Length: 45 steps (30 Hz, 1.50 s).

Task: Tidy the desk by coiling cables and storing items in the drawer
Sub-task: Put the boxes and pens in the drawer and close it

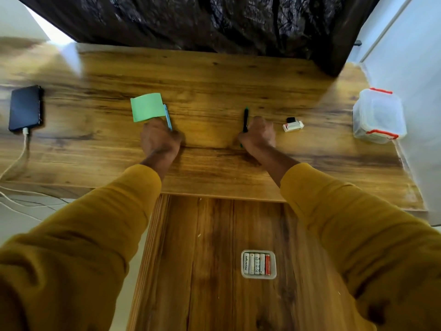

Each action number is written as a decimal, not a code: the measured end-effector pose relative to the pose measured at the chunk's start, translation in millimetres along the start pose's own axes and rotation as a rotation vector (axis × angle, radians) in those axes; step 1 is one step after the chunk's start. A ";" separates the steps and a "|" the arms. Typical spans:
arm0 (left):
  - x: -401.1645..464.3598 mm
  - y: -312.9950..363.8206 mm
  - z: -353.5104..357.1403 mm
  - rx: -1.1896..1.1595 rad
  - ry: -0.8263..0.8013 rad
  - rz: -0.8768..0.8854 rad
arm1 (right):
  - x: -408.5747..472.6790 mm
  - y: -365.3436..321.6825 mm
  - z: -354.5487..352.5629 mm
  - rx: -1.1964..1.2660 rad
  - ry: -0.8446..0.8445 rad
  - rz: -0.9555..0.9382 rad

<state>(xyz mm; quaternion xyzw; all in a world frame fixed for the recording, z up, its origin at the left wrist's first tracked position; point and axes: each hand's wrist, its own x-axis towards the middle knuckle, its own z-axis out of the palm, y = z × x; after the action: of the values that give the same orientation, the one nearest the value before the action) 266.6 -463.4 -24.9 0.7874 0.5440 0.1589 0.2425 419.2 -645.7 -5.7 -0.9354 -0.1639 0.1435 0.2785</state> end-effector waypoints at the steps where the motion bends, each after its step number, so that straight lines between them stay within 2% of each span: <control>1: 1.4 -2.4 0.0 -0.015 -0.002 -0.022 | -0.8 -0.3 0.6 0.007 -0.016 0.004; 9: -28.0 -7.2 -3.5 -0.104 -0.079 -0.097 | -31.9 9.4 1.2 0.128 -0.030 0.047; 15: -140.5 -1.3 -27.6 -0.520 -0.229 -0.123 | -101.2 23.1 -9.2 0.254 -0.034 0.017; 17: -183.4 -11.3 -35.4 -0.554 -0.311 -0.090 | -137.1 34.9 -9.6 0.306 -0.063 0.010; 20: -245.0 -36.1 -44.4 -0.446 -0.461 -0.049 | -196.2 62.3 -8.3 0.336 -0.131 0.008; 24: -305.7 -70.8 -44.6 -0.332 -0.632 -0.112 | -266.9 94.4 -3.2 0.269 -0.230 0.035; 29: -345.6 -104.7 -37.2 -0.184 -0.767 -0.099 | -323.6 133.3 20.3 0.152 -0.333 0.084; 40: -371.5 -141.0 -17.2 -0.058 -0.837 -0.065 | -356.9 177.8 58.5 0.088 -0.410 0.238; 45: -378.0 -141.4 -4.4 0.003 -0.803 -0.081 | -351.6 182.2 67.8 0.042 -0.423 0.247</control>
<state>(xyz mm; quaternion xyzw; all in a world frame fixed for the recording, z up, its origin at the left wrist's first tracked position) 18.9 -774.3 -94.5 0.7652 0.4368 -0.1716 0.4407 117.9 -893.6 -101.5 -0.8915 -0.1000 0.3725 0.2377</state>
